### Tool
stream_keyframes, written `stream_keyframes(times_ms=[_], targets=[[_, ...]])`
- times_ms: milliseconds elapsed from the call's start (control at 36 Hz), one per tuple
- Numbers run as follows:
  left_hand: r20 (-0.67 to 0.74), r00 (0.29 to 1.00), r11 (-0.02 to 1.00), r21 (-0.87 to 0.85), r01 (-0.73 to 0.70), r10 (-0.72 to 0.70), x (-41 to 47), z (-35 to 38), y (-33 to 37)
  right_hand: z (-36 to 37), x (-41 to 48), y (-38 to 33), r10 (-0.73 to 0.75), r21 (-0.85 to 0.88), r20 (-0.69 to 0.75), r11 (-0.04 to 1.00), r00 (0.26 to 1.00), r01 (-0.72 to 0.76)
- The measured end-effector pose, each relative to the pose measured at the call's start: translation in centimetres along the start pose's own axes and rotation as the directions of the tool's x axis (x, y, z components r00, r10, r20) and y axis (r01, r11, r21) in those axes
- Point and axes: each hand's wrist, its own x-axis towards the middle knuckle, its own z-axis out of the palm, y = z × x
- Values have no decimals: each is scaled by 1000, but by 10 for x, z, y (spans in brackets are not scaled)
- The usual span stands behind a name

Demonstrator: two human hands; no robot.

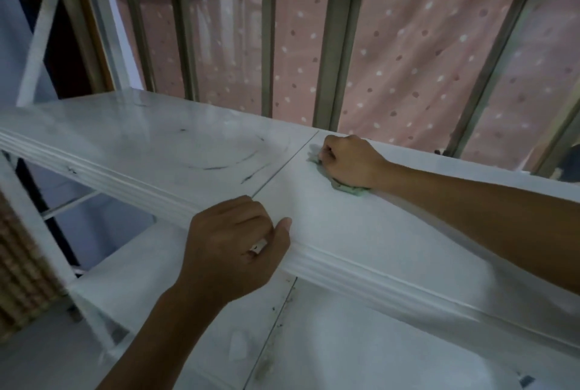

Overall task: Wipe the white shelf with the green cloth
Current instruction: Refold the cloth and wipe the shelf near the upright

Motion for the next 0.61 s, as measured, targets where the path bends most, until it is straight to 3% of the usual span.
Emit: stream_keyframes(times_ms=[83, 361, 611], targets=[[-18, 1000, 1000, 3, 20, -20, 3, -2, -3, 1, 0, -27, 36, -67, 12, 997, 999, -35], [-167, 986, 1000, -16, 11, -13, 17, -10, -1, -11, -54, -135, 30, 9, 69, 999, 997, -31], [-185, 982, 992, -122, 21, -44, 33, 4, 19, -25, -92, -129, 173, -16, -11, 985, 985, -173]])
